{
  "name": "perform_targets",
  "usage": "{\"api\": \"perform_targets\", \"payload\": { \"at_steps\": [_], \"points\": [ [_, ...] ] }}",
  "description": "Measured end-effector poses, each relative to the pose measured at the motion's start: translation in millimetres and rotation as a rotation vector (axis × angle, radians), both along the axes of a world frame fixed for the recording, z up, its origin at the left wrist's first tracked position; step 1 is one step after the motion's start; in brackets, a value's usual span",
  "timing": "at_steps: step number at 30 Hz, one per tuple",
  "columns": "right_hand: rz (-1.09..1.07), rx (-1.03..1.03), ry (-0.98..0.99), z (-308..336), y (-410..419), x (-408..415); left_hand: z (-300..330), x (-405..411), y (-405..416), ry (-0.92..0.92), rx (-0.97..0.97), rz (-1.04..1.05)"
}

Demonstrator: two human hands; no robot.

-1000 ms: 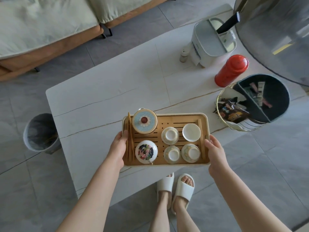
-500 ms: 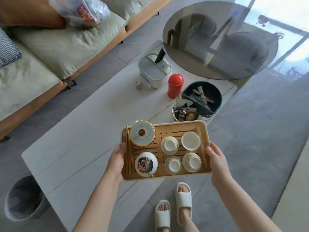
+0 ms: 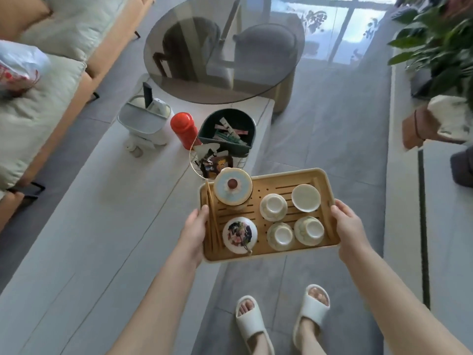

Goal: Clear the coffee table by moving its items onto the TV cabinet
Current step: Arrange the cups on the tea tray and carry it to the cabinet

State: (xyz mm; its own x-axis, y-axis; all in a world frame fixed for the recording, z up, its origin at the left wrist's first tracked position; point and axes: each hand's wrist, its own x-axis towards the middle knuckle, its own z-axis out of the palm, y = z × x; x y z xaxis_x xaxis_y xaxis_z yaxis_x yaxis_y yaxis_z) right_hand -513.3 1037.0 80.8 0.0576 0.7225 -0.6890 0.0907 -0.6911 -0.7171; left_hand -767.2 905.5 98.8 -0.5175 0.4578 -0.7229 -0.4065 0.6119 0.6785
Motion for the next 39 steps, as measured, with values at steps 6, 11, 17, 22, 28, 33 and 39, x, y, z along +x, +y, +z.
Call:
{"api": "perform_targets", "payload": {
  "at_steps": [6,11,17,22,28,33,39],
  "points": [
    [-0.151,0.028,-0.028,-5,16,96,0,81,52,-0.026,-0.029,-0.153],
    [-0.248,0.010,-0.058,-18,26,182,-8,154,90,-0.017,-0.018,-0.285],
    [-0.314,0.000,-0.092,-26,40,284,-19,247,125,-0.052,-0.012,-0.390],
    [-0.386,0.004,-0.090,-31,54,361,-24,322,152,-0.074,-0.033,-0.452],
    [-0.423,-0.004,-0.135,-41,74,439,-31,396,189,-0.107,-0.043,-0.538],
    [-0.449,-0.030,-0.184,-55,97,490,-48,447,225,-0.144,-0.066,-0.646],
    [-0.442,-0.077,-0.226,-80,132,543,-82,498,273,-0.200,-0.076,-0.674]
  ]
}}
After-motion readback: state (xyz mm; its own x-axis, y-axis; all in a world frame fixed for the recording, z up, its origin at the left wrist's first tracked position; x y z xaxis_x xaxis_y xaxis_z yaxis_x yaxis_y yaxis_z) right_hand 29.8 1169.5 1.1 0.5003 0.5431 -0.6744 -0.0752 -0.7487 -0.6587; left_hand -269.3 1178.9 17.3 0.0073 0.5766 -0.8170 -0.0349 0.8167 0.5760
